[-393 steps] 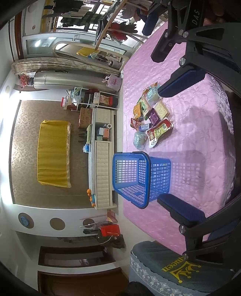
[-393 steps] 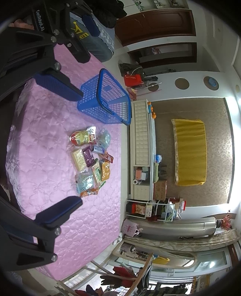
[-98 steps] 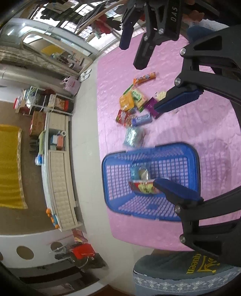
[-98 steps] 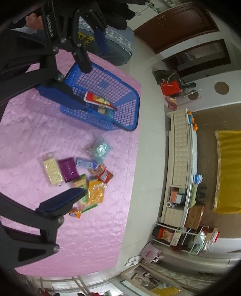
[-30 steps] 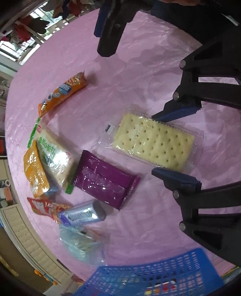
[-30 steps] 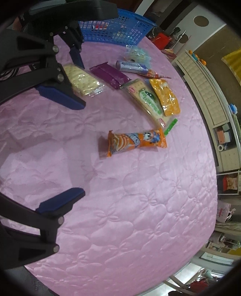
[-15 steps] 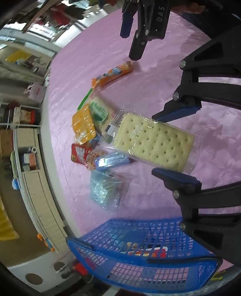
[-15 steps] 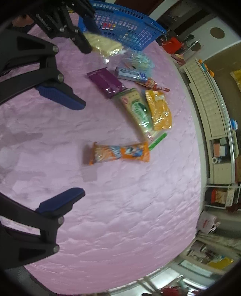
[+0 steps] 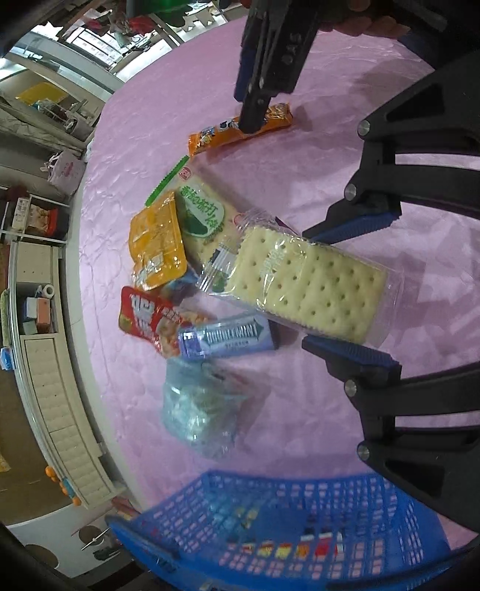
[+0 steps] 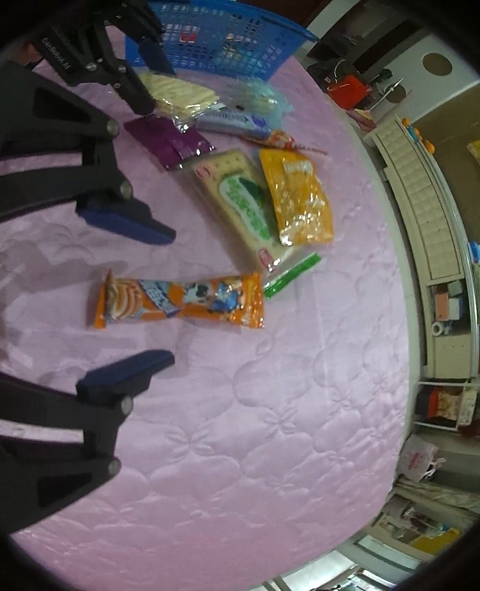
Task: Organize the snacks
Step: 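Grasp the orange snack stick with the right tool while the left tool lifts the cracker pack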
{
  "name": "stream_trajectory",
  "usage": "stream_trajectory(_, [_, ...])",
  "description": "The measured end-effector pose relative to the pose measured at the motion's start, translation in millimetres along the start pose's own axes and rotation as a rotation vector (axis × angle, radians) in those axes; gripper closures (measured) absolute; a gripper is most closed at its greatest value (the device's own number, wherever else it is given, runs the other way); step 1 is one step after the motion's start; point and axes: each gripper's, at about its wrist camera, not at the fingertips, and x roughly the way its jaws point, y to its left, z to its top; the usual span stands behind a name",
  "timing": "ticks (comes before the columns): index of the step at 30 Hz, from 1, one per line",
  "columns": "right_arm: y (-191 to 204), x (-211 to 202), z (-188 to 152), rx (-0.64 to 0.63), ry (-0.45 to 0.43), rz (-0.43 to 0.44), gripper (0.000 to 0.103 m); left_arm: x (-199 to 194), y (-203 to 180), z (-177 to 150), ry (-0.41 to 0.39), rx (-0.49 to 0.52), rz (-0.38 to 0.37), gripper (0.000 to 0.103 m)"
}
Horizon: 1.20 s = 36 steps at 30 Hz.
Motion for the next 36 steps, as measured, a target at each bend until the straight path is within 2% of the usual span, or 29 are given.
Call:
stream_trajectory(3, [-1.8, 11.0, 0.2, 0.000, 0.032, -0.007, 0.059, 6.4, -4.3, 1.3, 0.009, -0.001, -0.017, 0.055])
stream_trajectory(6, [-4.3, 16.0, -1.8, 0.016, 0.042, 0.024, 0.074, 7.1, -7.2, -2.2, 0.009, 0.012, -0.019, 0.055])
stream_trajectory(10, [4.3, 12.0, -5.9, -0.018, 0.027, 0.022, 0.083, 0.5, -6.7, -8.2, -0.003, 0.014, -0.024, 0.055])
stream_trajectory(18, [43.8, -40.0, -18.2, -0.076, -0.064, 0.062, 0.085, -48.5, 16.8, -19.3, -0.082, -0.027, -0.051, 0.055])
stream_trajectory(25, [86.3, -94.9, -26.8, -0.160, -0.134, 0.049, 0.085, -106.9, 40.2, -28.8, -0.186, -0.061, -0.091, 0.055])
stream_trajectory(32, [131.9, -130.3, -27.1, -0.221, -0.188, 0.056, 0.085, -164.1, 87.2, -38.7, -0.294, -0.115, -0.077, 0.055])
stream_trajectory(36, [166.6, -144.8, -25.3, -0.272, -0.217, 0.072, 0.085, -179.4, 122.8, -45.5, -0.309, -0.175, -0.092, 0.055])
